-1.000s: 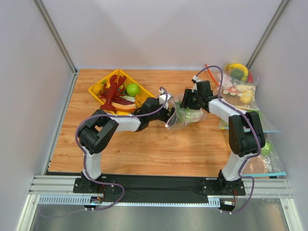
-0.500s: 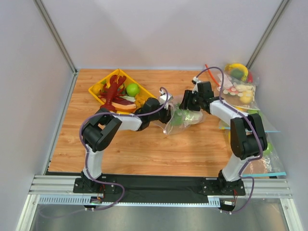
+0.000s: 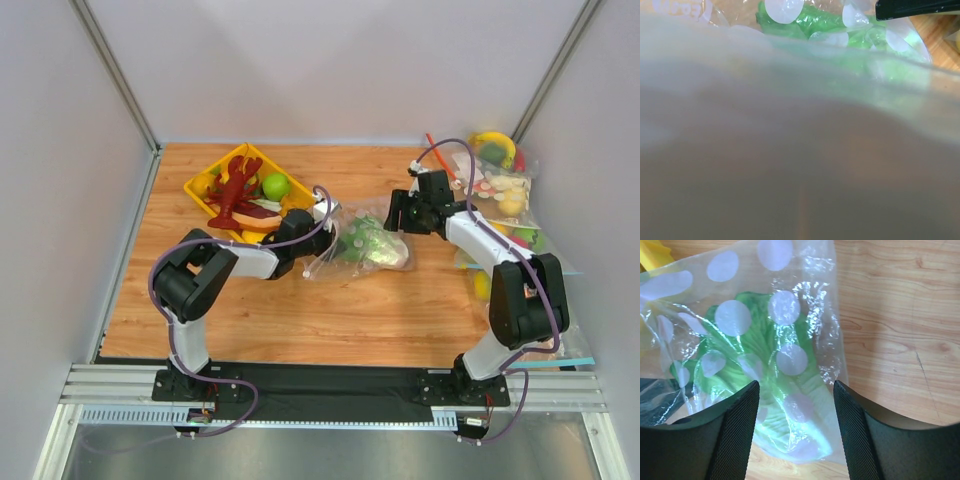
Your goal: Open the zip-top bag and remove the fake food
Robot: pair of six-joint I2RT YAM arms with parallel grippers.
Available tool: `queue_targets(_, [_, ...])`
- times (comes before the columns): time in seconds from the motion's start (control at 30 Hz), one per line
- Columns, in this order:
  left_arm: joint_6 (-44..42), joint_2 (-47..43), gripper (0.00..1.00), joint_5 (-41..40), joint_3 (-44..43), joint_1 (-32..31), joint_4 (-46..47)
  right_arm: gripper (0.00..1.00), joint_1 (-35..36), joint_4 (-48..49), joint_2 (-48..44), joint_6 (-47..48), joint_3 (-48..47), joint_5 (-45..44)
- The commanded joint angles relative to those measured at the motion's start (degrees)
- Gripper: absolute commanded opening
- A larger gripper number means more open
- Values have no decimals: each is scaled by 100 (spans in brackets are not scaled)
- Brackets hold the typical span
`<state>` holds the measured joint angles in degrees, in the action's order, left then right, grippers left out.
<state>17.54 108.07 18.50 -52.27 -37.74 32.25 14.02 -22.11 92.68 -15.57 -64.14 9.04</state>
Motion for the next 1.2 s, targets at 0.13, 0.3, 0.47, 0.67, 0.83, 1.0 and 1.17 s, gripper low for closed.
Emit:
queue_targets(0.13, [-67, -374, 0, 22, 191, 3, 282, 64, -268, -127, -76, -6, 191, 44])
queue_targets(0.3, [-128, -453, 0, -13, 244, 12, 247, 64, -532, 154, -40, -130, 437, 572])
queue_targets(0.47, [-128, -471, 0, 31, 270, 12, 291, 59, -664, 601, 100, -209, 543, 1458])
queue_targets(0.67, [-110, -533, 0, 66, 296, 12, 361, 26, -664, 1033, 215, -350, 587, 2453])
queue_targets(0.83, [-14, -926, 0, -92, 393, 64, 186, 0, -725, 822, 110, -262, 508, 2156])
queue_targets(1.0, [-137, -1586, 0, -417, 603, 126, -236, 0, -1024, 778, -57, -341, 490, 1944])
queue_targets(1.17, [-260, -2026, 0, -435, 683, 126, -579, 0, -1217, 831, -119, -420, 507, 1900])
